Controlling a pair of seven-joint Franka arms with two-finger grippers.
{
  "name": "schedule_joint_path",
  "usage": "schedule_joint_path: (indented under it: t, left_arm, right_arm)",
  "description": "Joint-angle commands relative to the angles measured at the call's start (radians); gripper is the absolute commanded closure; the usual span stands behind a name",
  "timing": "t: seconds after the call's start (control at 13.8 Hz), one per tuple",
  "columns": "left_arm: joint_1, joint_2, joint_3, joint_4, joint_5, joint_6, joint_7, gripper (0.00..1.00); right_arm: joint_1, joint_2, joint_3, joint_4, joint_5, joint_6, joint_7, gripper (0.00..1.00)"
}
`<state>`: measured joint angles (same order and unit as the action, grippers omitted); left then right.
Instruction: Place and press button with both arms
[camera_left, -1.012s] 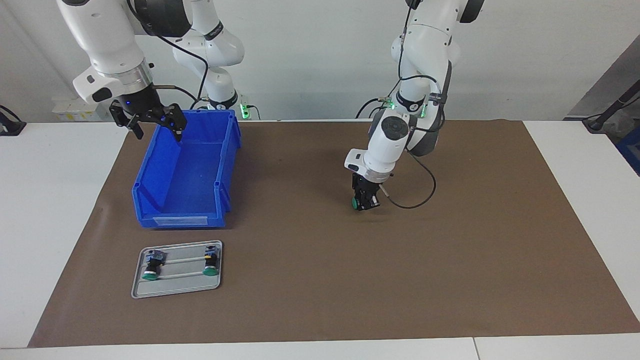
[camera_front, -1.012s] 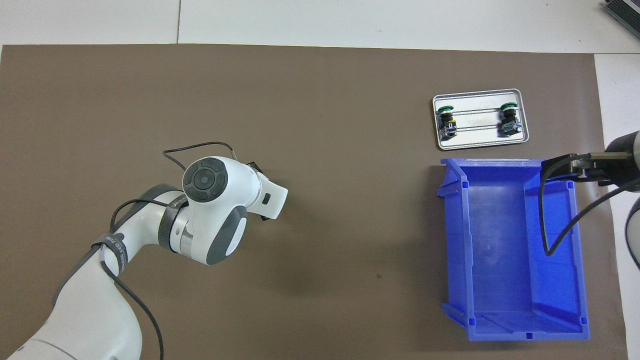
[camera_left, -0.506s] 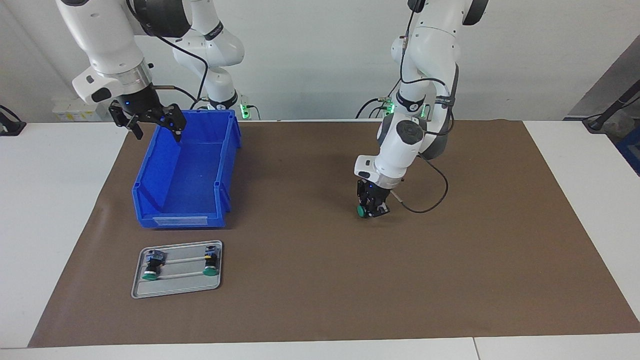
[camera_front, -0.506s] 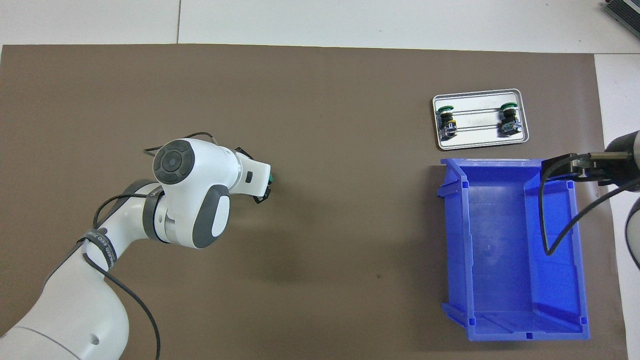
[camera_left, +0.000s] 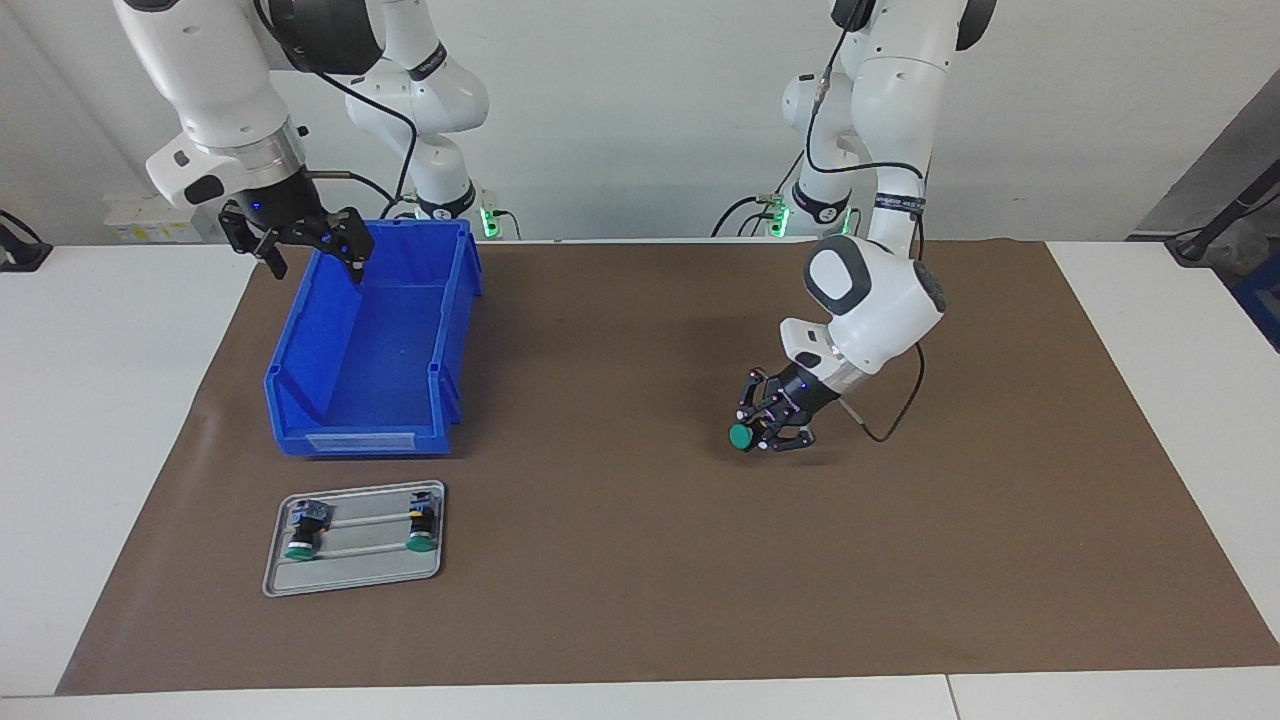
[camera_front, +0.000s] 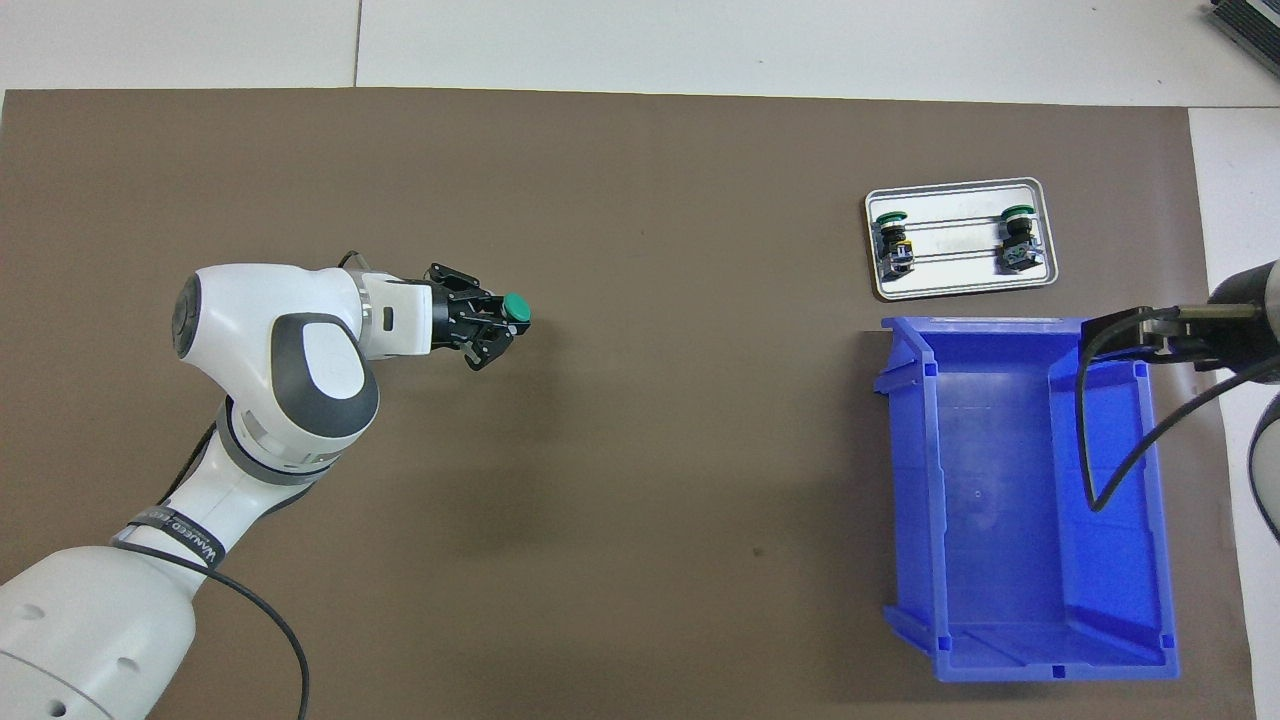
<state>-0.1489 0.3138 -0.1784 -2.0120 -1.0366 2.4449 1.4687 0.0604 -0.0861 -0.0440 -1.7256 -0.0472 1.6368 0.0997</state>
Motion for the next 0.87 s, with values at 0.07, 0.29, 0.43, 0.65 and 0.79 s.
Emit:
schedule_joint_path:
  t: [0.07, 0.29, 0.43, 0.65, 0.79]
  left_arm:
    - [0.124, -0.091, -0.009, -0.111, -0.219, -0.183, 0.287, 0.77]
    - [0.167, -0.149, -0.009, -0.243, -0.398, -0.249, 0.537, 0.77]
    - [0.183, -0.182, -0.006, -0.313, -0.514, -0.315, 0.654, 0.77]
    - [0.207, -0.188, -0.006, -0.385, -0.565, -0.418, 0.778, 0.77]
    - [0.224, -0.174, -0.004, -0.413, -0.615, -0.490, 0.854, 0.77]
  right_arm:
    - [-0.002, -0.029, 0.003, -0.034, 0.013, 0.026, 0.009, 0.00]
    - [-0.002, -0.029, 0.003, -0.034, 0.013, 0.025, 0.009, 0.00]
    - [-0.002, -0.029, 0.003, -0.034, 0.013, 0.025, 0.009, 0.00]
    - [-0.002, -0.029, 0.003, -0.034, 0.013, 0.025, 0.009, 0.00]
    - [-0.002, -0.029, 0.003, -0.034, 0.013, 0.025, 0.009, 0.00]
